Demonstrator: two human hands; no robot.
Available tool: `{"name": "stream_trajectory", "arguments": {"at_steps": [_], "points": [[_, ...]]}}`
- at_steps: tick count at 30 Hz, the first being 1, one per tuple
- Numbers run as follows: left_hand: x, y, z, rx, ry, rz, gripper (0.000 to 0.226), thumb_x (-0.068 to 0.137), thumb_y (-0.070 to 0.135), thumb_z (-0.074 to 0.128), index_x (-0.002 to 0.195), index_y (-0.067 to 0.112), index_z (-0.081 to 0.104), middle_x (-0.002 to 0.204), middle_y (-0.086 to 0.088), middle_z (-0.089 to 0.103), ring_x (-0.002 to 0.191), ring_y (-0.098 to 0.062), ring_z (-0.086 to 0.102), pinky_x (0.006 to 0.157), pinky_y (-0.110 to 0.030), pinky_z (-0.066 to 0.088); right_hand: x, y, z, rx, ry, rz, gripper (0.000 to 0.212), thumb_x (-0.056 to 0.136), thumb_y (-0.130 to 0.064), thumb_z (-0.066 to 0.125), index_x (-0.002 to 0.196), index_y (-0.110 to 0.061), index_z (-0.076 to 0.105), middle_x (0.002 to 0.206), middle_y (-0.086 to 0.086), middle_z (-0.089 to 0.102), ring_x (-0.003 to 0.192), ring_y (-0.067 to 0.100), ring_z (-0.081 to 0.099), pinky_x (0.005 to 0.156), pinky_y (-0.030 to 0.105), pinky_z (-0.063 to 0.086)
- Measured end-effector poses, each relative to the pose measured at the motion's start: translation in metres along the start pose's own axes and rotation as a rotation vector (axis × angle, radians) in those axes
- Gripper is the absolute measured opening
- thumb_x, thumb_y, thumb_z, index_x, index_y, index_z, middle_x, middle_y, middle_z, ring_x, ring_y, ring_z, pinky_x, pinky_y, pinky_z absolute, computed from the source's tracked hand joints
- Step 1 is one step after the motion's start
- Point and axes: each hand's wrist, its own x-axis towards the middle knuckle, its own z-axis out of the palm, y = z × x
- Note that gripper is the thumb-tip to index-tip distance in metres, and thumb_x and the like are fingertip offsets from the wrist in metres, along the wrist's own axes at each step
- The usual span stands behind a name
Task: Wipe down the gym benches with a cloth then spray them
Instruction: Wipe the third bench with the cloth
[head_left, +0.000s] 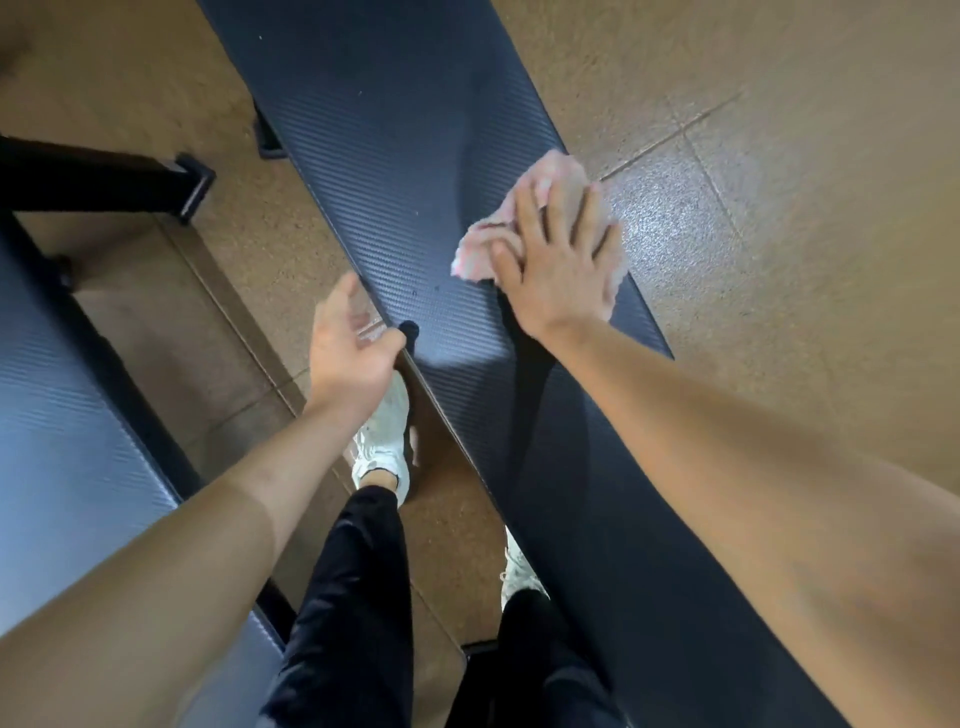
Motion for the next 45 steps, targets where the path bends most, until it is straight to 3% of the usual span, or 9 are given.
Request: {"name": "stream_trajectory", "arguments": {"at_steps": [3, 6, 11, 17, 23, 31, 37, 40, 45], "points": [[0.051, 0.014, -0.019, -0.026, -0.03, 0.042, 0.074, 0.08, 0.014, 0.077, 0.144, 0.034, 0.046, 0.14, 0.005, 0.05, 0.119, -0.014, 0.057, 0.102, -0.033, 0.049, -0.009, -0.026, 0.004, -0.1, -0.034, -0.238, 0.071, 0.103, -0.064, 0.015, 0.162, -0.033, -0.007, 0.172, 0.006, -0.005, 0.155, 0.043, -0.014, 0.121, 0.069, -0.003], [0.08, 0.016, -0.033, -0.085, -0.116, 0.129, 0.06, 0.067, 0.004, 0.067, 0.125, 0.017, 0.056, 0.12, -0.012, 0.065, 0.11, -0.03, 0.066, 0.096, -0.056, 0.055, -0.029, -0.064, 0.013, -0.181, -0.095, -0.53, 0.069, 0.103, -0.063, 0.02, 0.163, -0.034, 0.002, 0.172, 0.006, 0.0, 0.155, 0.045, -0.009, 0.12, 0.07, 0.001], [0.075, 0.036, -0.05, -0.023, -0.175, -0.001, 0.077, 0.079, 0.016, 0.068, 0.148, 0.035, 0.04, 0.136, -0.001, 0.046, 0.119, -0.016, 0.057, 0.101, -0.037, 0.049, -0.006, -0.059, 0.007, -0.316, -0.138, -0.798, 0.071, 0.101, -0.065, 0.021, 0.163, -0.035, 0.004, 0.172, 0.002, 0.003, 0.157, 0.038, -0.004, 0.123, 0.064, 0.002], [0.083, 0.026, -0.061, -0.001, -0.297, -0.04, 0.094, 0.089, 0.011, 0.069, 0.164, 0.03, 0.016, 0.161, 0.01, 0.023, 0.127, -0.009, 0.047, 0.093, -0.019, 0.043, 0.064, -0.017, -0.027, -0.199, -0.126, -0.285, 0.077, 0.098, -0.07, 0.023, 0.162, -0.035, 0.0, 0.172, 0.008, 0.003, 0.156, 0.038, -0.01, 0.123, 0.063, -0.006], [0.091, 0.024, -0.073, 0.025, -0.409, -0.019, 0.098, 0.087, 0.015, 0.072, 0.163, 0.032, 0.013, 0.158, 0.018, 0.021, 0.127, -0.008, 0.048, 0.111, -0.033, 0.044, 0.1, -0.06, -0.041, -0.002, -0.063, 0.204, 0.082, 0.095, -0.072, 0.024, 0.162, -0.035, -0.003, 0.172, 0.009, 0.001, 0.156, 0.043, -0.007, 0.123, 0.065, 0.002], [0.104, 0.026, -0.099, 0.091, -0.495, -0.023, 0.087, 0.078, 0.018, 0.068, 0.158, 0.031, 0.035, 0.152, 0.013, 0.034, 0.125, -0.013, 0.053, 0.109, -0.039, 0.046, 0.074, -0.146, -0.019, -0.179, -0.137, -0.454, 0.076, 0.101, -0.067, 0.026, 0.163, -0.033, -0.001, 0.172, 0.006, -0.001, 0.154, 0.045, -0.014, 0.118, 0.074, 0.002], [0.113, 0.036, -0.116, 0.106, -0.509, -0.027, 0.075, 0.081, 0.02, 0.066, 0.151, 0.034, 0.045, 0.142, 0.019, 0.046, 0.122, -0.006, 0.054, 0.109, -0.037, 0.046, 0.114, -0.111, -0.028, -0.39, -0.148, -0.815, 0.072, 0.098, -0.072, 0.018, 0.161, -0.04, 0.004, 0.171, 0.0, 0.012, 0.158, 0.035, -0.001, 0.118, 0.066, 0.007], [0.118, 0.043, -0.118, 0.114, -0.434, -0.053, 0.07, 0.089, 0.012, 0.066, 0.152, 0.033, 0.044, 0.144, 0.016, 0.048, 0.128, -0.005, 0.051, 0.111, -0.032, 0.043, 0.15, -0.093, -0.047, -0.344, -0.125, -0.73, 0.074, 0.097, -0.071, 0.022, 0.161, -0.037, 0.013, 0.17, 0.003, 0.017, 0.158, 0.035, 0.002, 0.118, 0.067, 0.008], [0.139, 0.073, -0.117, 0.079, -0.218, -0.052, 0.078, 0.089, 0.013, 0.068, 0.156, 0.037, 0.034, 0.148, 0.011, 0.042, 0.126, -0.005, 0.048, 0.098, -0.019, 0.041, 0.193, -0.077, -0.07, -0.111, -0.022, -0.193, 0.076, 0.099, -0.066, 0.023, 0.164, -0.029, 0.01, 0.171, 0.007, 0.011, 0.157, 0.038, -0.003, 0.122, 0.066, 0.003]]}}
